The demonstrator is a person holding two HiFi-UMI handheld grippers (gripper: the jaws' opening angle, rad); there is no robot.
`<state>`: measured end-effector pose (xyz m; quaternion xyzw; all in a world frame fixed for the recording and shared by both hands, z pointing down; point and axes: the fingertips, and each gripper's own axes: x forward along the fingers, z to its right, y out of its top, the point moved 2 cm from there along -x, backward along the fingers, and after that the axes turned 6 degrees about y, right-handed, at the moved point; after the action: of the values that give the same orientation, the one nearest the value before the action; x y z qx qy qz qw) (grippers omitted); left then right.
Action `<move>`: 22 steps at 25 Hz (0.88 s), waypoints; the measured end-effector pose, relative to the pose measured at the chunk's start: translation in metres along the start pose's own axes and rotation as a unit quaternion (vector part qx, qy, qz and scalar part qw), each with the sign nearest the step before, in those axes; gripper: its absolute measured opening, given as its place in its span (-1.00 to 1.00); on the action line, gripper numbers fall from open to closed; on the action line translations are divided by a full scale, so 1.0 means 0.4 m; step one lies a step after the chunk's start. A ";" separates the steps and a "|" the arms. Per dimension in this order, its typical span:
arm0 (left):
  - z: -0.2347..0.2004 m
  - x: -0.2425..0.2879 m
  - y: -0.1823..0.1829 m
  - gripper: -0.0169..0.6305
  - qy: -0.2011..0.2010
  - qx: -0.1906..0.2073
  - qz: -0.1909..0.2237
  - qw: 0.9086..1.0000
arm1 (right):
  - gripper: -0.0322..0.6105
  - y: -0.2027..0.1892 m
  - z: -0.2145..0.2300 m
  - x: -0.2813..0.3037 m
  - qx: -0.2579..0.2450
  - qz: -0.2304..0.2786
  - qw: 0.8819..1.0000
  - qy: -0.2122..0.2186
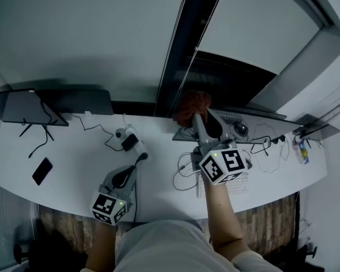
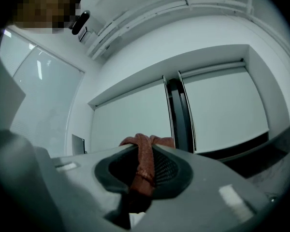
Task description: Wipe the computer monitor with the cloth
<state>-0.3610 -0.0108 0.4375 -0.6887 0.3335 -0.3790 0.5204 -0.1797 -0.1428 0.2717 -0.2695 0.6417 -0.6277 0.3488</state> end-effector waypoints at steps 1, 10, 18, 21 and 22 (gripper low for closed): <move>-0.001 -0.003 -0.001 -0.92 0.001 0.000 -0.001 1.000 | -0.68 -0.005 -0.009 0.003 0.014 0.006 1.000 0.005; 0.002 -0.021 -0.021 -0.92 0.009 0.003 -0.015 1.000 | -0.68 -0.054 -0.014 -0.008 0.176 0.076 0.981 -0.003; 0.019 -0.022 -0.041 -0.92 0.005 0.010 -0.035 0.999 | -0.68 -0.102 0.010 -0.021 0.219 0.098 0.970 -0.031; 0.021 -0.025 -0.048 -0.92 0.005 0.012 -0.042 0.999 | -0.68 -0.131 0.016 -0.021 0.218 0.089 0.971 -0.040; 0.019 -0.027 -0.051 -0.92 0.005 0.013 -0.044 0.999 | -0.68 -0.143 0.018 -0.021 0.221 0.086 0.971 -0.043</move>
<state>-0.3584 0.0069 0.4539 -0.6940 0.3009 -0.4090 0.5105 -0.1740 -0.1444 0.3296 -0.1564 0.4925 -0.7091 0.4797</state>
